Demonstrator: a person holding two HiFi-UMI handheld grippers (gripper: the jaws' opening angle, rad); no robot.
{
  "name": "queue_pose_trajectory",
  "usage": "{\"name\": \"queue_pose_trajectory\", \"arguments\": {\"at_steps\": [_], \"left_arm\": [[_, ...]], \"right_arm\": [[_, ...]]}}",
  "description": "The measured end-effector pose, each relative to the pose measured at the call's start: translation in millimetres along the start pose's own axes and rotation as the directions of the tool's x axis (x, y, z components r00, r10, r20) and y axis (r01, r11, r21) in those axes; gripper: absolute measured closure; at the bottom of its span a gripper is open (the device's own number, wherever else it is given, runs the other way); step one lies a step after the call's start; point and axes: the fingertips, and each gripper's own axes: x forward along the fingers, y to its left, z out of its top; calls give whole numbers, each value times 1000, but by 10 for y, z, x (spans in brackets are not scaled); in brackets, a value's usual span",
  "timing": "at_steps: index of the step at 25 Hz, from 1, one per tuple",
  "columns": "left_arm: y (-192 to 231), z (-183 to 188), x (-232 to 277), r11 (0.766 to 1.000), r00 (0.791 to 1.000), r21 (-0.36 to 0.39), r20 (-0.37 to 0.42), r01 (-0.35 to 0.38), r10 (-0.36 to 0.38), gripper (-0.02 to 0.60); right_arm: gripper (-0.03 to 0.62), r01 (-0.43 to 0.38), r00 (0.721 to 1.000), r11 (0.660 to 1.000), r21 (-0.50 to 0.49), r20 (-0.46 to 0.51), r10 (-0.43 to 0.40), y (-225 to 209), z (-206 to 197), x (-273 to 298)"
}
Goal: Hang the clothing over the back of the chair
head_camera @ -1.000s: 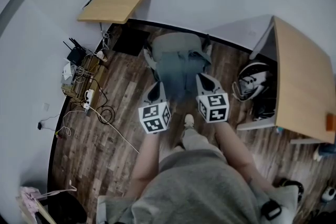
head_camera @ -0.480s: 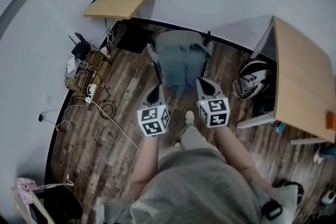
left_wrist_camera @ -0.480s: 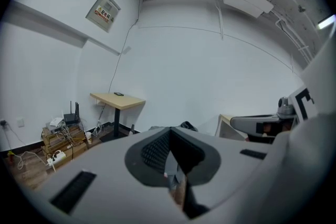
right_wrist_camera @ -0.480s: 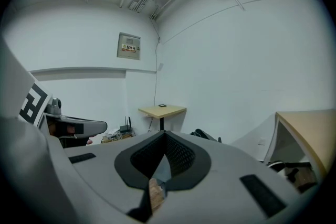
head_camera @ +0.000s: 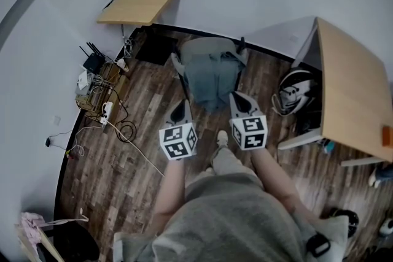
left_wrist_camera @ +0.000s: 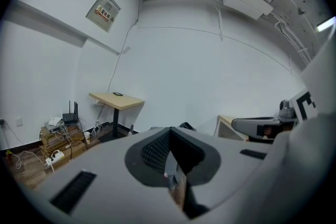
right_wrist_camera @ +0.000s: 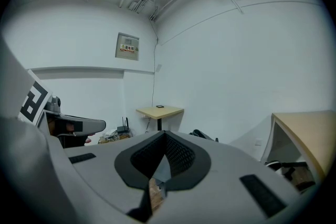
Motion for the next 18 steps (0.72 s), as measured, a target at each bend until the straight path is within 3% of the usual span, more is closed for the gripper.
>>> {"name": "queue_pose_trajectory", "arguments": {"at_steps": [18], "left_arm": [[46, 63, 138, 1000, 1000, -13, 2, 7, -7, 583]], "right_arm": [[597, -10, 1000, 1000, -14, 13, 11, 32, 67, 72]]}}
